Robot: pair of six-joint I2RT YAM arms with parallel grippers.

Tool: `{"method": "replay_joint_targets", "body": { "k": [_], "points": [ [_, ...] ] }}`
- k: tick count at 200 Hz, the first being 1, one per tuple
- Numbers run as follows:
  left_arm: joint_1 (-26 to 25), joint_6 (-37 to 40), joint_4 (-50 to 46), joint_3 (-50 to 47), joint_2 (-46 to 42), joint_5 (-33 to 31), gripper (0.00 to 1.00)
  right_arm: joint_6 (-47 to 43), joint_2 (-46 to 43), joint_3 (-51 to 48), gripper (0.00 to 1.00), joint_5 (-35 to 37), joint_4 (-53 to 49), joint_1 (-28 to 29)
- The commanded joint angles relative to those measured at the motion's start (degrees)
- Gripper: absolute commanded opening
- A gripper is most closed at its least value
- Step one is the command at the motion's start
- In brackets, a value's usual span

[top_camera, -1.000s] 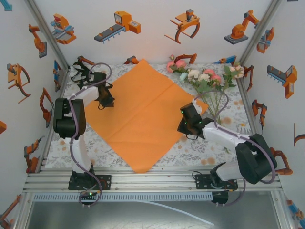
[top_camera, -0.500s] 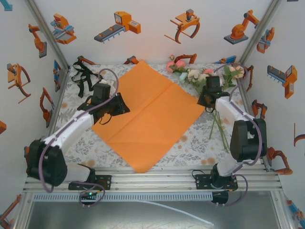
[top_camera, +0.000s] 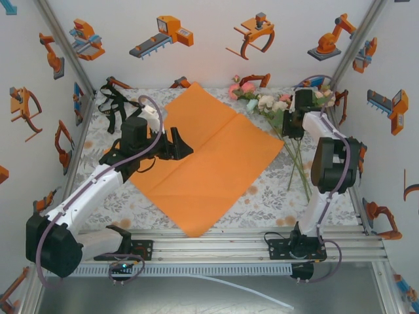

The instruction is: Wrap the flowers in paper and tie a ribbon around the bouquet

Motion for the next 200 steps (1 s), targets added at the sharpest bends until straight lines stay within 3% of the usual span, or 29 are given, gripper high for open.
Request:
{"method": "replay_joint_targets", "body": {
  "k": [1, 76, 126, 162, 200],
  "points": [
    [-0.1, 1.9, 1.1, -0.6, -0.5, 0.2, 0.71, -2.9, 2.3, 3.9, 0.33, -1.8, -3.4, 0.0],
    [-0.2, 1.6, 0.4, -1.0, -0.1, -2.1, 0.75, -3.7, 9.9, 11.7, 0.33, -7.2, -8.0, 0.2],
    [-0.2, 1.6, -1.3, -0.6, -0.8, -4.7, 0.75, -6.5, 7.0, 13.9, 0.08, -5.8, -9.6, 0.1],
    [-0.2, 1.8, -3.0, -0.2, -3.0, -8.9, 0.77, -6.4, 0.4, 13.2, 0.0, -6.6, -9.1, 0.6],
    [-0.1, 0.7, -5.2, 0.9, -5.4, -13.6, 0.95, -0.3, -6.6, 12.6, 0.0, -12.8, -6.2, 1.1]
  ]
}}
